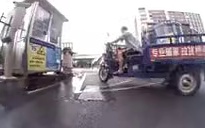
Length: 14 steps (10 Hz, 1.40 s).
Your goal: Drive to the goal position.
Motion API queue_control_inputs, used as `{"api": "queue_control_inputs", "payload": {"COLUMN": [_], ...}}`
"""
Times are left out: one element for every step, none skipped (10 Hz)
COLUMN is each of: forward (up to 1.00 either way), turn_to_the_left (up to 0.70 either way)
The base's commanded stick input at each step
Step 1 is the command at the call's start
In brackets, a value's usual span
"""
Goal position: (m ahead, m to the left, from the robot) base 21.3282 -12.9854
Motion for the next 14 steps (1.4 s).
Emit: {"api": "queue_control_inputs", "payload": {"forward": [0.70, 0.70, 0.70, 0.70, 0.70, 0.70, 0.70, 0.70, 0.70, 0.70, 0.70, 0.70, 0.70, 0.70], "turn_to_the_left": [0.00, 0.00, 0.00, 0.00, 0.00, 0.00, 0.00, 0.00, 0.00, 0.00, 0.00, 0.00, 0.00, 0.00]}}
